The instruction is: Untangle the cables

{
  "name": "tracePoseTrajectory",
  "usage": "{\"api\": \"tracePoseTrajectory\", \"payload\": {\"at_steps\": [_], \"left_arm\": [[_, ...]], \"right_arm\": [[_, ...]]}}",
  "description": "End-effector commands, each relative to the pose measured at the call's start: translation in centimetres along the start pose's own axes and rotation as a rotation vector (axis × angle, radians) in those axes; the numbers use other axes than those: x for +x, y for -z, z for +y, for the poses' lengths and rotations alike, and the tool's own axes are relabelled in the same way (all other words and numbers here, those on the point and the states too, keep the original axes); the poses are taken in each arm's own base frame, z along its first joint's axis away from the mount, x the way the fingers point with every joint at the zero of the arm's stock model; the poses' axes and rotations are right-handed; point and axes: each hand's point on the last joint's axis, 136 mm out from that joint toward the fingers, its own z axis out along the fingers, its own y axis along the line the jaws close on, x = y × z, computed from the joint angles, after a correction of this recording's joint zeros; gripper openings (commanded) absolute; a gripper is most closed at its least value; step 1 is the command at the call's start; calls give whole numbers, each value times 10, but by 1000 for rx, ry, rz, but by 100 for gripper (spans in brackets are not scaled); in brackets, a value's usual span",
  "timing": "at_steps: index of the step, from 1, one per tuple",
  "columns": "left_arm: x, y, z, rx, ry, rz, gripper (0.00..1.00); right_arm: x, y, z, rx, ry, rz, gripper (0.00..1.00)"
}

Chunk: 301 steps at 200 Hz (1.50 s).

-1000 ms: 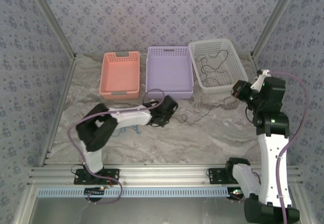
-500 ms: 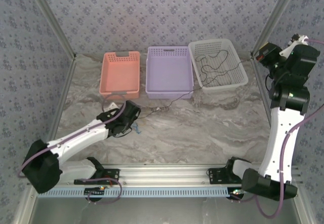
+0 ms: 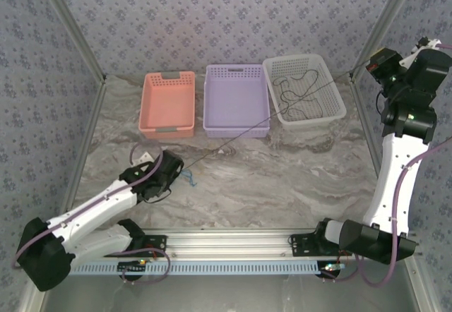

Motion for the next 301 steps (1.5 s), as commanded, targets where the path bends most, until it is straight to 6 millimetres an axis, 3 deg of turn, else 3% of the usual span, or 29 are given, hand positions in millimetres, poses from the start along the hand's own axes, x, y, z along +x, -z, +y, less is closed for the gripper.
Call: {"api": "tracePoseTrajectory", "payload": {"at_steps": [1, 50, 74, 91, 118, 144, 188, 208, 245, 269, 301], "left_arm": [[-7, 6, 20, -53, -33, -26, 0], [-9, 11, 19, -47, -63, -16, 0], [2, 11, -14, 56, -148, 48, 0], [19, 22, -71, 216, -261, 104, 0], [60, 59, -158, 378, -444, 167, 0], [95, 83, -242, 562, -486, 240, 0], [114, 110, -368, 748, -557, 256, 0], [119, 105, -411, 774, -587, 261, 0], [133, 64, -468, 801, -593, 276, 0], [135, 30, -490, 819, -552, 270, 0], [134, -23, -500, 823, -470, 276, 0]], "right_arm": [[-22, 7, 9, -31, -7, -64, 0], [-29, 4, 11, -78, -41, -72, 0], [-27, 2, 32, -170, -13, -57, 0], [-21, -1, 50, -224, 36, -41, 0], [-15, -17, 70, -278, 78, -8, 0], [-18, -38, 88, -320, 98, -2, 0], [-31, -78, 118, -374, 126, -19, 0], [-34, -101, 120, -379, 128, -24, 0], [-26, -150, 110, -370, 169, -21, 0], [-13, -183, 96, -361, 171, -3, 0], [14, -227, 74, -323, 185, 47, 0]]}}
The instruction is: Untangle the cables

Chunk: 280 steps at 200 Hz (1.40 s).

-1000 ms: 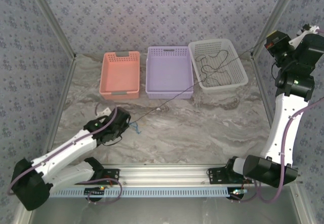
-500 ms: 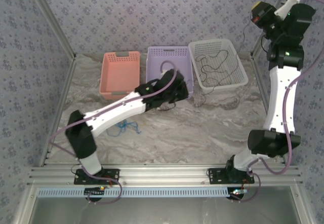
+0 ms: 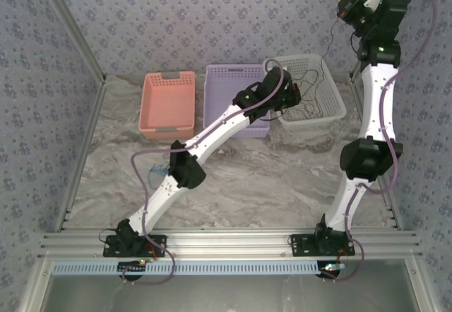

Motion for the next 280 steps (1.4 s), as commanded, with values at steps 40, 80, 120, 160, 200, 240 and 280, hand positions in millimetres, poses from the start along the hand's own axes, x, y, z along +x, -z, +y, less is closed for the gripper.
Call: {"api": "tracePoseTrajectory", "payload": {"at_steps": [40, 80, 120, 160, 200, 240, 280], "left_arm": [[-2, -51, 54, 37, 130, 15, 0], [15, -60, 61, 39, 137, 66, 2], [20, -54, 51, 49, 129, 92, 24], [15, -33, 30, 58, 91, 102, 54], [-2, -3, 7, 50, 61, 69, 67], [-18, 23, -17, 89, 43, 47, 72], [-33, 52, -25, 56, 24, 18, 72]], "right_arm": [[55, -50, -48, 56, 40, 92, 0], [108, -62, -84, 132, 18, 186, 0], [154, -70, -110, 206, 10, 277, 0], [187, -78, -134, 254, -16, 365, 0], [211, -79, -154, 311, -39, 423, 0], [219, -75, -167, 364, -51, 444, 16], [203, -69, -156, 381, -34, 427, 43]]}}
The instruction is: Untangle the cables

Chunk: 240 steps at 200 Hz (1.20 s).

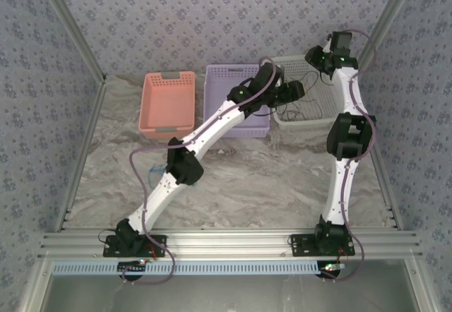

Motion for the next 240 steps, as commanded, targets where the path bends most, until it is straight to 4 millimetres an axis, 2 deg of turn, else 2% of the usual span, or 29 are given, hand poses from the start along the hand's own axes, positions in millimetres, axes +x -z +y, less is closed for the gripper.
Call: {"api": "tracePoseTrajectory", "payload": {"at_steps": [1, 11, 32, 45, 66, 84, 93, 107, 126, 139, 149, 163, 166, 186, 197, 214, 220, 227, 240], "left_arm": [[-17, 42, -29, -2, -37, -42, 72], [-17, 51, -26, -34, -45, -36, 72], [-19, 72, -21, -107, -76, -41, 71], [-21, 87, -12, -177, -98, -47, 70], [-22, 110, 7, -268, -100, -55, 69], [-24, 126, 35, -255, -44, -106, 67], [-23, 139, 59, -258, 7, -120, 65], [-19, 169, 98, -304, 66, -141, 64], [-4, 218, 142, -379, 96, -193, 64], [14, 254, 177, -470, 126, -197, 63], [29, 283, 203, -560, 149, -203, 63], [50, 326, 234, -673, 182, -222, 63], [55, 335, 241, -695, 191, -226, 63], [86, 383, 279, -808, 262, -239, 67], [102, 398, 297, -837, 309, -235, 69], [119, 406, 318, -845, 361, -208, 71], [123, 405, 325, -853, 369, -195, 72], [128, 405, 333, -870, 386, -176, 78], [134, 397, 344, -853, 436, -141, 79]], "right_arm": [[-17, 18, 11, 16, 16, -39, 43], [-20, 23, 12, 22, 15, -44, 47], [-29, 43, 24, 19, 28, -67, 48], [-32, 60, 36, 15, 53, -86, 48], [-33, 100, 62, -8, 101, -151, 48], [-22, 132, 80, -54, 112, -191, 49], [-10, 147, 87, -71, 115, -191, 48], [13, 171, 103, -111, 127, -189, 48], [68, 195, 125, -148, 176, -140, 48], [108, 210, 140, -171, 207, -98, 48], [145, 217, 146, -178, 217, -51, 48], [196, 229, 165, -228, 230, 9, 49], [215, 227, 164, -226, 238, 40, 49], [295, 232, 190, -268, 301, 138, 54], [335, 231, 202, -279, 352, 185, 57], [390, 221, 220, -294, 414, 264, 61], [406, 216, 227, -294, 427, 291, 61], [422, 209, 231, -275, 430, 325, 61], [445, 195, 241, -258, 437, 371, 61]]}}
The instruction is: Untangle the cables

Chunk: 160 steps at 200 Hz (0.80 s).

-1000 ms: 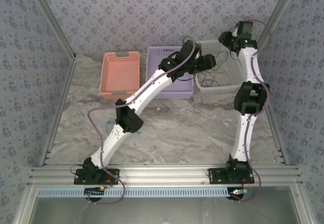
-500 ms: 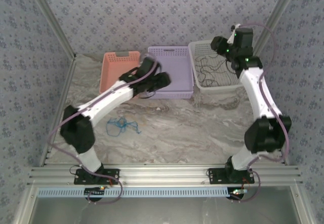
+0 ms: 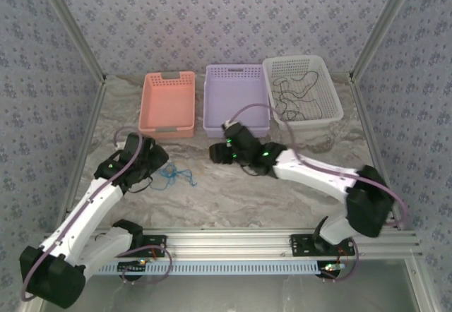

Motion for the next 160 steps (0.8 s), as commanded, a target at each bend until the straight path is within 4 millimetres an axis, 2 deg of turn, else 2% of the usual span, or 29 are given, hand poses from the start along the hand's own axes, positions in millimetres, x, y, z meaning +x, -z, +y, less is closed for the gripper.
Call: {"api": "tracePoseTrajectory", "payload": {"at_steps": [1, 4, 6, 30, 78, 105, 135, 160], "left_arm": [[20, -22, 16, -37, 26, 120, 79], [22, -25, 17, -34, 35, 132, 79], [22, -27, 15, -23, 42, 135, 79], [22, -41, 10, 30, 101, 142, 80], [22, -58, 7, 26, 124, 159, 75], [25, -64, 8, 18, 126, 170, 69], [30, -70, 13, 7, 129, 176, 63], [33, -72, 17, 0, 130, 175, 59]], "right_arm": [[-5, -32, 14, 41, -54, -15, 61], [2, -39, 14, 49, -55, 3, 61], [-6, -39, 20, 38, -59, -11, 61], [0, -69, 27, 43, -143, 13, 61], [13, -108, 19, 110, -251, 55, 61], [20, -117, 9, 150, -312, 76, 60], [32, -116, 2, 179, -374, 87, 60], [35, -115, 4, 162, -424, 75, 62]]}}
